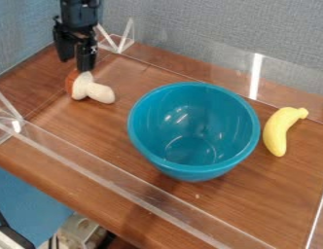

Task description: Remove the mushroom from the blue bowl and put it on the table

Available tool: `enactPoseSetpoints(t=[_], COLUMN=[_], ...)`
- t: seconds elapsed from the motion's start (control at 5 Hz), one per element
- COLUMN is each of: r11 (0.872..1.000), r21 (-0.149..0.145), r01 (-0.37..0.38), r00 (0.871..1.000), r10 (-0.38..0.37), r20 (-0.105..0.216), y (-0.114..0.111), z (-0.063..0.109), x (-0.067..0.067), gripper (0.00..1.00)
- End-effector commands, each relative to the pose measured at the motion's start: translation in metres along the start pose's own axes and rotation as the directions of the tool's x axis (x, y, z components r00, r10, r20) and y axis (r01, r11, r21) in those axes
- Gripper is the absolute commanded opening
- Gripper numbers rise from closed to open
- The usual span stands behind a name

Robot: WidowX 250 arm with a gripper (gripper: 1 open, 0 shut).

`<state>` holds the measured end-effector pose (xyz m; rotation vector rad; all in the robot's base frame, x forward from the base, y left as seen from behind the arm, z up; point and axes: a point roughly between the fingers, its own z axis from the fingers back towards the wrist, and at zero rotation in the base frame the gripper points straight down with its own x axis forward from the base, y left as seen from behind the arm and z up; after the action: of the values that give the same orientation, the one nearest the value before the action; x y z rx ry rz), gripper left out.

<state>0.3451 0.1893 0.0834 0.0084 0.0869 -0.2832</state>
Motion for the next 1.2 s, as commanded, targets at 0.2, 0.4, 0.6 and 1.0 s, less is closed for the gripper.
enactPoseSetpoints(t=[0.2, 0.4, 0.6, 1.0], r11=[0.994, 0.994, 0.995, 0.989], r21=[0.103, 0.091, 0.078, 0.048], r01=[-0.040, -0.063, -0.066, -0.143], r00=[0.986, 0.981, 0.978, 0.969], r10=[0.022, 0.045, 0.049, 0.130], r20=[0.164, 0.189, 0.201, 0.210], y=[0.002, -0.004, -0.003, -0.004], z=[0.077, 0.082, 0.085, 0.058], x=[-0.019, -0.026, -0.032, -0.020], gripper=[1.00, 1.00, 1.00, 1.00])
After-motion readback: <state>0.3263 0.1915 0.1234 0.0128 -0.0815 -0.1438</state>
